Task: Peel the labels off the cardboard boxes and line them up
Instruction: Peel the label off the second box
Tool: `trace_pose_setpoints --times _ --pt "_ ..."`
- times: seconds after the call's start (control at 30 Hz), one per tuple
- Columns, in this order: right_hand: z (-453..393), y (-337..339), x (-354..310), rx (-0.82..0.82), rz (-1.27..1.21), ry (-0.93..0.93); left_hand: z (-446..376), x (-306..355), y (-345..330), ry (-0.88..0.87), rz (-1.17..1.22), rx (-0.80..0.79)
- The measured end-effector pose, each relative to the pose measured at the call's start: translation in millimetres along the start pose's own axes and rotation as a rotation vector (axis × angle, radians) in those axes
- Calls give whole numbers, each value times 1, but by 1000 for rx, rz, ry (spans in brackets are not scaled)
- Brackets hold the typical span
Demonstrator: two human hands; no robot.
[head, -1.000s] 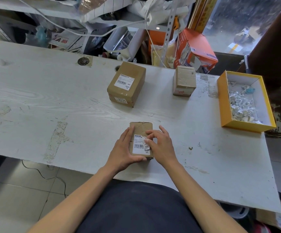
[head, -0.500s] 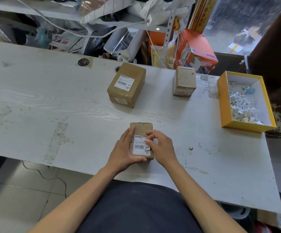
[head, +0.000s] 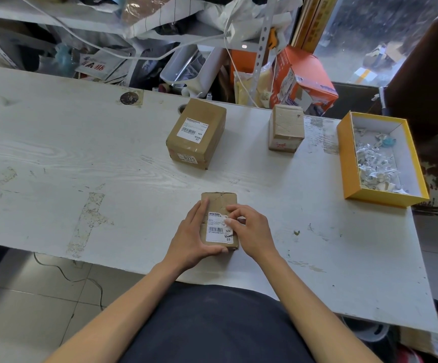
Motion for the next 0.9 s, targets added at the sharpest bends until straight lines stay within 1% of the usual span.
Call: trace_pose_setpoints --times 0.5,0.9 --pt "0 -1 4 -30 -65 -55 1 0 1 21 38 10" --pt "0 -1 3 -20 -24 -27 2 1 1 17 21 4"
Point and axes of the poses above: each hand's wrist, its own z-axis away from the middle knuckle, its own y-axis out of the back of the hand, x = y × z, the point moved 9 cm from there along -z, towards the middle knuckle, and after that the axes turned 14 degrees about z, right-handed, at the moved point
